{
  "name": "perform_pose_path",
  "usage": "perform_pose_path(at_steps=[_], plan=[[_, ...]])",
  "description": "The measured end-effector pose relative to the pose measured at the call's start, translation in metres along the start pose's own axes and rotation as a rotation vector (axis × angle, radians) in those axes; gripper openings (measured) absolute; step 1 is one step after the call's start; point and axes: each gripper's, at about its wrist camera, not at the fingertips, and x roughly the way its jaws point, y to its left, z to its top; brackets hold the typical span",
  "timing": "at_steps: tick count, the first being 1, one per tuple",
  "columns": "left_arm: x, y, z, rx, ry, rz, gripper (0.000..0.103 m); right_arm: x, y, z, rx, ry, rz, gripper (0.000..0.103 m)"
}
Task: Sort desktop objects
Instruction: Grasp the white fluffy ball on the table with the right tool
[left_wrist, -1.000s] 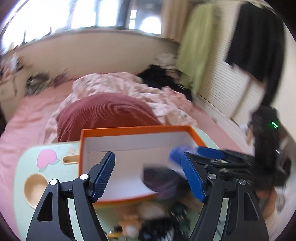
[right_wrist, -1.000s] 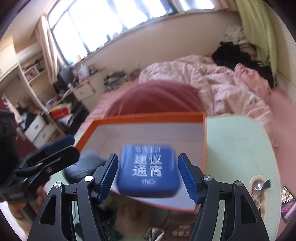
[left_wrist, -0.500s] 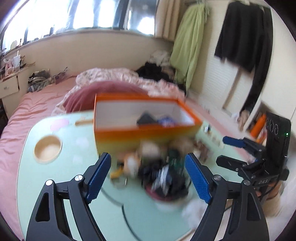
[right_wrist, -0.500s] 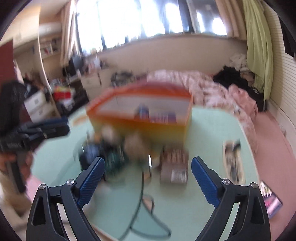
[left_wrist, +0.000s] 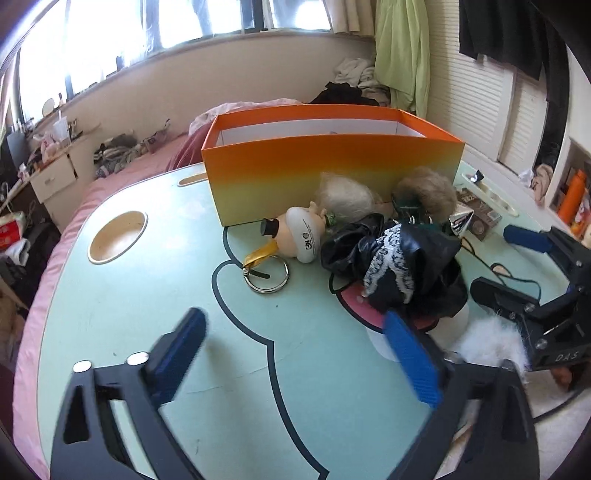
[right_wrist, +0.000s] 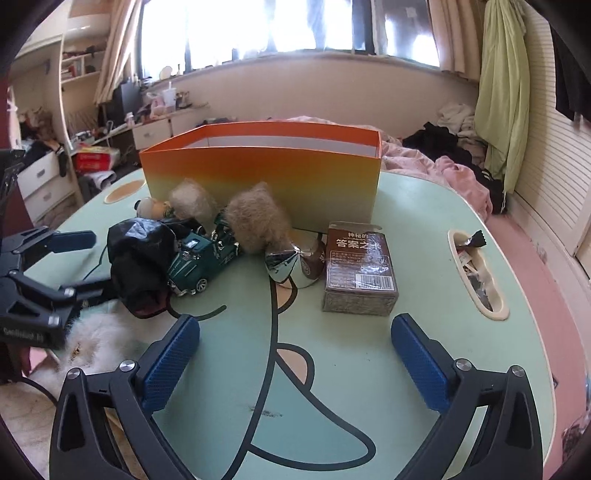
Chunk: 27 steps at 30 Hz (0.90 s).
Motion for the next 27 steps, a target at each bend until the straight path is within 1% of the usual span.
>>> perform_pose_path(at_steps=[5,9,11,12,15,23,27], plan=[[0.0,-0.005,-0.002,0.015,-0.011,-0.028,0.103,0.003,-0.002,0.0,0.0,-0.002,0.0,0.103],[-0.003,-0.004,0.0,0.013,-0.008,-0.035,0.103,0.003,-0.003,0.0,0.0,-0.001,0.001,0.103],[-0.006,-0.008,-0.001,0.009,0.006,-0.08,0.103,0.003,-0.003,-0.001,0.001,-0.002,0.003,0.103],[-0.009,-0.01,-0.003,0.026,0.005,-0.094,0.103,0.003,-0.003,0.0,0.002,-0.003,0.005,0.103],[-0.017,-0.013,-0.006,0.047,0.004,-0.114,0.103,0.001,-0.005,0.0,0.003,-0.005,0.009,0.103],[-0.023,-0.008,-0.017,0.012,-0.087,-0.087,0.103,0.0,-0.005,-0.001,0.002,-0.005,0.009,0.103],[-0.022,-0.006,-0.017,0.008,-0.098,-0.089,0.103,-0.001,-0.006,-0.001,0.003,-0.015,0.013,0.103]])
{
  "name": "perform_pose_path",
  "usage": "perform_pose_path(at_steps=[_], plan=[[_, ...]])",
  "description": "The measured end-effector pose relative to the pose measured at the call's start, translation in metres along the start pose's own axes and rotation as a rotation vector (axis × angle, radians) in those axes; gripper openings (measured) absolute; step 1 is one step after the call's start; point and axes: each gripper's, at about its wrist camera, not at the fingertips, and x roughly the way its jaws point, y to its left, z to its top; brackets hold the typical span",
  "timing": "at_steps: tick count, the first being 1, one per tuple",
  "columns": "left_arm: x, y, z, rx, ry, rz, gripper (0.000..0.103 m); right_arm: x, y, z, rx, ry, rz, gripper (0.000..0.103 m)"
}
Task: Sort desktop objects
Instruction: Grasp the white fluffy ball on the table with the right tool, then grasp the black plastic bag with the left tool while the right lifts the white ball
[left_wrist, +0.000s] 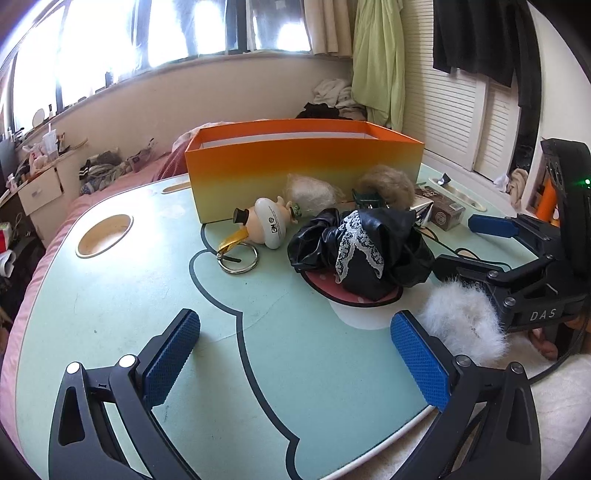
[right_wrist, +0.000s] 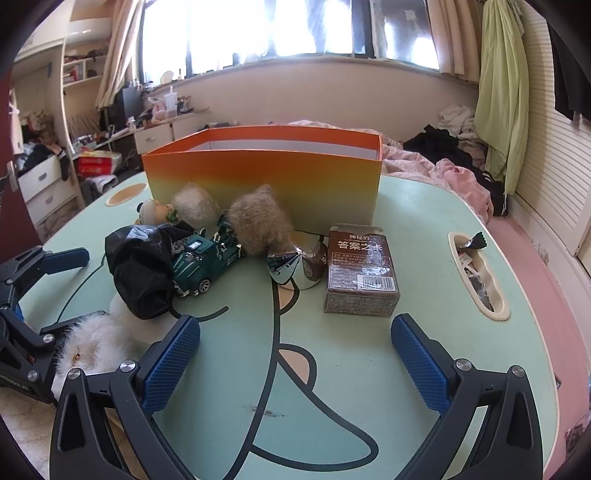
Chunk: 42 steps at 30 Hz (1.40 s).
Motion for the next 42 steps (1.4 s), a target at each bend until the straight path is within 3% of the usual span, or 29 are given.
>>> perform_pose_path(at_steps=[2,6,8,11,13,15,17,20,25,31,35,36,38,42], plan=[[0.001,0.001,-0.001,0.0,-0.005,-0.003,0.103,-0.004,-0.002,-0.001,0.015,-0.021,0.027,0.103],[0.001,0.002,-0.004,0.004,-0.018,-0.007,0.103,-0.024,-0.01,0.002,0.049,-0.141,0.193,0.096],[0.001,0.001,-0.004,0.004,-0.021,-0.006,0.103,-0.039,-0.001,0.004,-0.007,-0.203,0.297,0.096],[0.002,0.001,-0.004,0.005,-0.022,-0.006,0.103,-0.047,0.025,0.005,-0.155,-0.221,0.369,0.093],[0.002,0.001,-0.004,0.006,-0.023,-0.006,0.103,-0.045,0.038,0.005,-0.229,-0.204,0.395,0.091],[0.002,0.0,-0.005,0.007,-0.024,-0.005,0.103,-0.033,0.046,0.008,-0.269,-0.134,0.389,0.082],[0.001,0.0,-0.006,0.01,-0.028,-0.004,0.103,-0.015,0.041,0.015,-0.229,-0.049,0.418,0.068],[0.0,0.006,-0.006,-0.017,-0.024,0.023,0.103,0.007,0.026,0.019,-0.139,0.028,0.514,0.061],[-0.006,0.016,-0.005,-0.038,-0.002,0.034,0.103,0.003,0.038,0.02,-0.204,-0.016,0.454,0.056],[-0.032,0.023,0.011,-0.079,-0.092,0.003,0.103,0.0,0.052,0.022,-0.269,-0.056,0.357,0.055],[-0.04,0.029,0.018,-0.102,-0.125,-0.017,0.103,0.008,0.066,0.007,-0.355,-0.01,0.386,0.053],[-0.04,0.032,0.018,-0.115,-0.128,-0.02,0.103,0.011,0.065,0.009,-0.346,0.002,0.393,0.053],[-0.039,0.039,0.017,-0.144,-0.124,-0.027,0.103,0.017,0.058,0.013,-0.298,-0.001,0.398,0.036],[-0.036,0.047,0.015,-0.218,-0.114,-0.092,0.103,0.024,0.049,0.017,-0.246,-0.019,0.4,0.035]])
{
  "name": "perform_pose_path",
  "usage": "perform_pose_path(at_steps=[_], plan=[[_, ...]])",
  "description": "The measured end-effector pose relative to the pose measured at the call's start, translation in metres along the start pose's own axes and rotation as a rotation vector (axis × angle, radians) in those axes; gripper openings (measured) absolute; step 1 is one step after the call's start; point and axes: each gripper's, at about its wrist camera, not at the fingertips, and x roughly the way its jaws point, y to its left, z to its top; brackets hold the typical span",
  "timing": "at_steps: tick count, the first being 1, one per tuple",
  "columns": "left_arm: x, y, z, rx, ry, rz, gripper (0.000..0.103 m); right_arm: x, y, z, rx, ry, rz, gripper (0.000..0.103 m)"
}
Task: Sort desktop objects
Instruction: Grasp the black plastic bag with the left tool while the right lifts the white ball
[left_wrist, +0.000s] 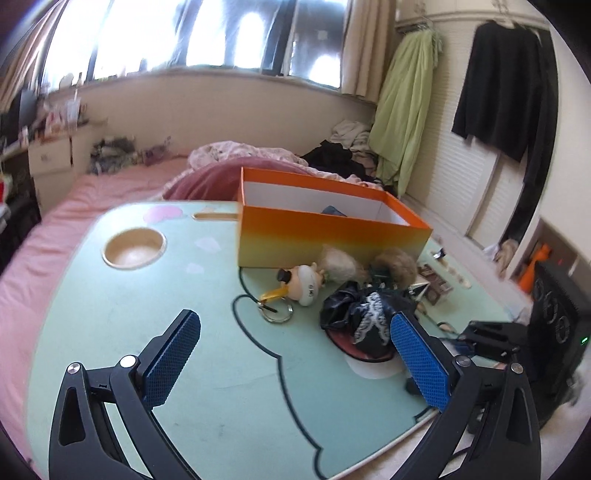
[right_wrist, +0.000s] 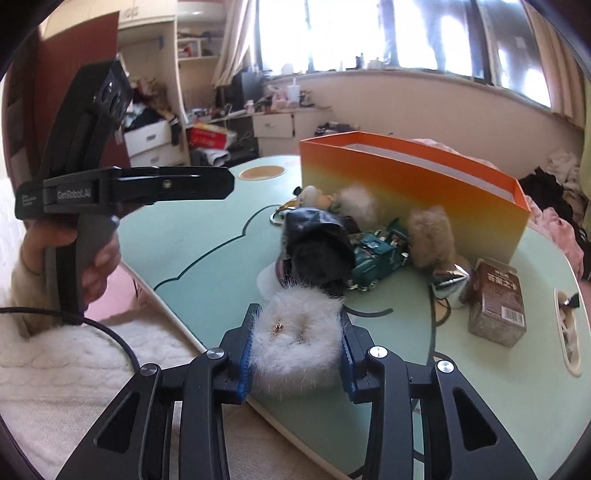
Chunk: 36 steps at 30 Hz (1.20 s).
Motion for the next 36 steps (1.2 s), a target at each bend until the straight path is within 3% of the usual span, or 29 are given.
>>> perform_pose_path(at_steps=[3,9,19,20,22,24,30,34,36], plan=[[0.002,-0.009,-0.001,0.021,0.012,-0.024,0.103,-0.003,-0.005,-0.001,0.039,-0.055,-0.034,0.035],[0.016,-0.034,-0.004,0.124,0.053,0.007,0.103,-0.02,-0.034,-0.007,0.217,-0.148,-0.2,0.035],[0.044,-0.075,-0.001,0.292,0.085,0.058,0.101,-0.034,-0.037,-0.016,0.224,-0.129,-0.197,0.036],[0.046,-0.078,-0.001,0.308,0.092,0.052,0.098,-0.035,-0.038,-0.018,0.227,-0.128,-0.194,0.036],[0.052,-0.083,-0.001,0.336,0.107,0.043,0.073,-0.041,-0.039,-0.024,0.236,-0.128,-0.19,0.036],[0.057,-0.084,-0.001,0.34,0.123,0.021,0.055,-0.042,-0.039,-0.026,0.242,-0.128,-0.185,0.036],[0.035,-0.065,0.002,0.276,0.079,-0.043,0.034,-0.046,-0.038,-0.026,0.24,-0.14,-0.187,0.036],[0.006,-0.047,0.013,0.197,0.03,-0.113,0.034,-0.05,-0.041,-0.022,0.248,-0.14,-0.178,0.036],[-0.004,-0.045,0.024,0.191,-0.015,-0.11,0.034,-0.055,-0.045,-0.017,0.265,-0.144,-0.173,0.036]])
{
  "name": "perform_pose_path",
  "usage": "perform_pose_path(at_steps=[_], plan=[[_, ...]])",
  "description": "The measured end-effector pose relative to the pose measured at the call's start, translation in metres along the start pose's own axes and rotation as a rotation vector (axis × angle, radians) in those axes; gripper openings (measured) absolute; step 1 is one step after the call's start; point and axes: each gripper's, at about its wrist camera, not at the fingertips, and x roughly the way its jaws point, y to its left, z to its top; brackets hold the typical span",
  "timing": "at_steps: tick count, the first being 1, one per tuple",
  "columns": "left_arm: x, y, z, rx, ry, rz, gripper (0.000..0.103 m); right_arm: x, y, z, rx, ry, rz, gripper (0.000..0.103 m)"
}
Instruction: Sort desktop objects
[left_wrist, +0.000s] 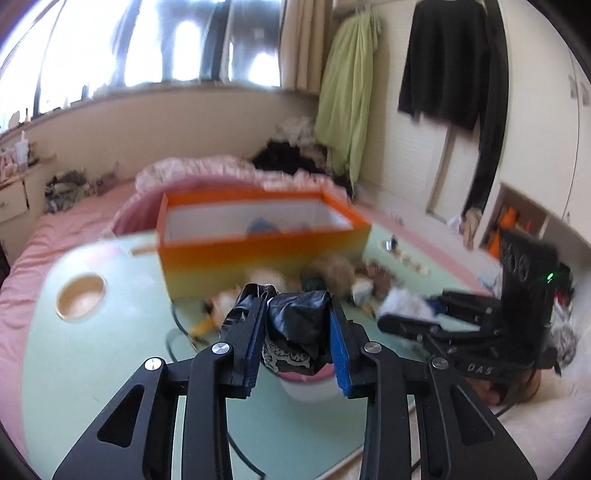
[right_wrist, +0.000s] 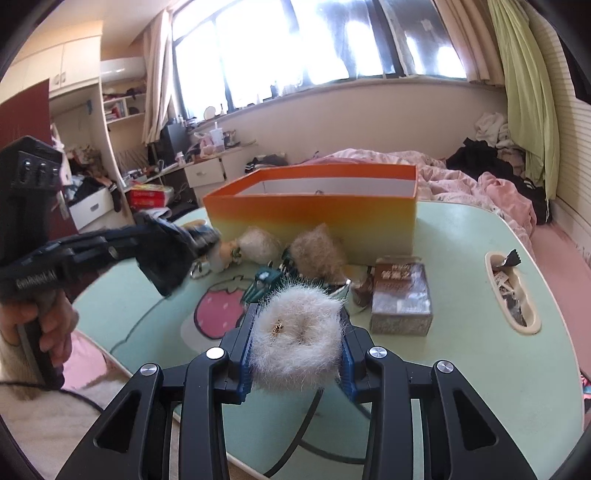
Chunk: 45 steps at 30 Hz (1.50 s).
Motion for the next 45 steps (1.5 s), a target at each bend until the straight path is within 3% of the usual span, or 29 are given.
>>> perform_pose_path(at_steps=[6,10,11,13,14,16,17,19,25,31,34,36,39,41,43,45], plan=[[-0.003,0.009,0.041,-0.051,-0.071,-0.032,0.034,-0.011,-0.009,0.05,0.043,-0.047,0.038,0.036],[0.019,0.015,0.079,-0.084,-0.101,-0.037,0.036,0.01,-0.019,0.097,0.078,-0.045,0.049,0.036],[0.029,0.02,0.087,-0.117,-0.108,-0.036,0.041,0.019,-0.022,0.105,0.099,-0.033,0.054,0.036],[0.043,0.031,0.096,-0.183,-0.126,-0.034,0.075,0.037,-0.031,0.119,0.136,-0.018,0.039,0.037],[0.048,0.037,0.097,-0.217,-0.146,-0.015,0.08,0.05,-0.036,0.125,0.144,0.002,0.015,0.042],[0.05,0.043,0.092,-0.261,-0.192,0.024,0.081,0.066,-0.041,0.129,0.144,0.04,-0.05,0.057],[0.048,0.045,0.086,-0.265,-0.207,0.022,0.081,0.07,-0.044,0.129,0.149,0.051,-0.079,0.059],[0.043,0.044,0.075,-0.243,-0.192,0.014,0.081,0.066,-0.047,0.124,0.161,0.043,-0.062,0.06],[0.025,0.033,0.04,-0.174,-0.075,0.02,0.081,0.017,-0.032,0.092,0.132,-0.013,-0.074,0.091],[0.041,0.018,-0.011,-0.146,0.175,0.036,0.081,-0.003,-0.015,0.03,0.118,0.135,-0.096,0.093],[0.053,0.016,-0.03,-0.176,0.255,0.045,0.081,0.008,-0.01,0.007,0.122,0.216,-0.142,0.093],[0.052,0.012,-0.031,-0.168,0.247,0.065,0.082,0.013,-0.003,-0.001,0.066,0.21,-0.217,0.103],[0.052,0.001,-0.033,-0.119,0.249,0.094,0.09,0.02,0.007,-0.007,0.006,0.203,-0.297,0.103],[0.057,-0.008,-0.036,-0.058,0.25,0.08,0.102,0.018,0.014,-0.01,-0.016,0.179,-0.289,0.103],[0.064,-0.018,-0.041,0.028,0.264,0.147,0.103,0.017,0.015,-0.01,-0.021,0.18,-0.283,0.103],[0.065,-0.024,-0.043,0.06,0.26,0.137,0.103,0.016,0.015,-0.01,-0.024,0.181,-0.272,0.103]])
